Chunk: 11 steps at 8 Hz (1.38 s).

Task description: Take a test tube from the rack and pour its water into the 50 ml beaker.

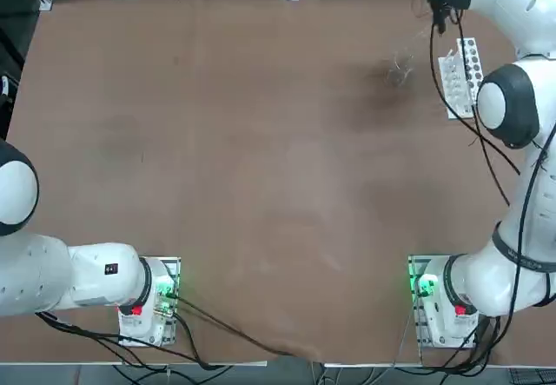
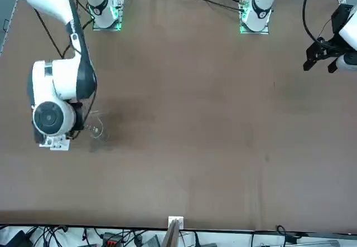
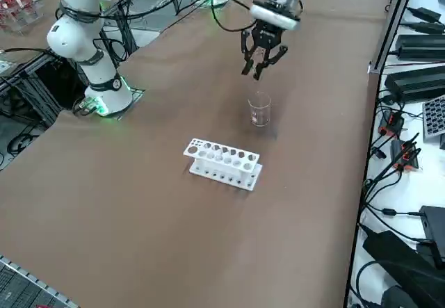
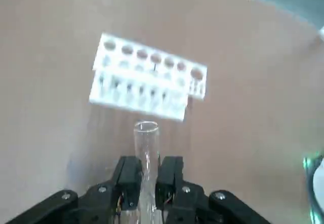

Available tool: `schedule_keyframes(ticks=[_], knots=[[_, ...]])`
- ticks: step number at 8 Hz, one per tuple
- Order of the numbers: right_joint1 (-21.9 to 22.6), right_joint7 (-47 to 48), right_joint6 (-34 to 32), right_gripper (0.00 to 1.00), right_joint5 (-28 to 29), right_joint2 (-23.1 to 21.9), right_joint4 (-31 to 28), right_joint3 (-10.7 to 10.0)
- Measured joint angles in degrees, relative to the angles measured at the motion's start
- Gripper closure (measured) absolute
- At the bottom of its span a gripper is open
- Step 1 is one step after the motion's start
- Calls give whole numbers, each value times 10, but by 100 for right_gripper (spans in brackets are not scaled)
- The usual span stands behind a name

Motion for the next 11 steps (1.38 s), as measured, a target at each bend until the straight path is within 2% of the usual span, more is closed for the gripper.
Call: schedule_keyframes(ticks=[3,5,6,8,11], knots=[[-1,61,-29,80,-177,3,0,-8],[-9,118,-30,80,-251,15,-6,-24],[-15,181,-29,80,-293,33,-18,-27],[-20,268,-29,80,-335,66,-31,-28],[-27,344,-28,80,-370,93,-39,-30]])
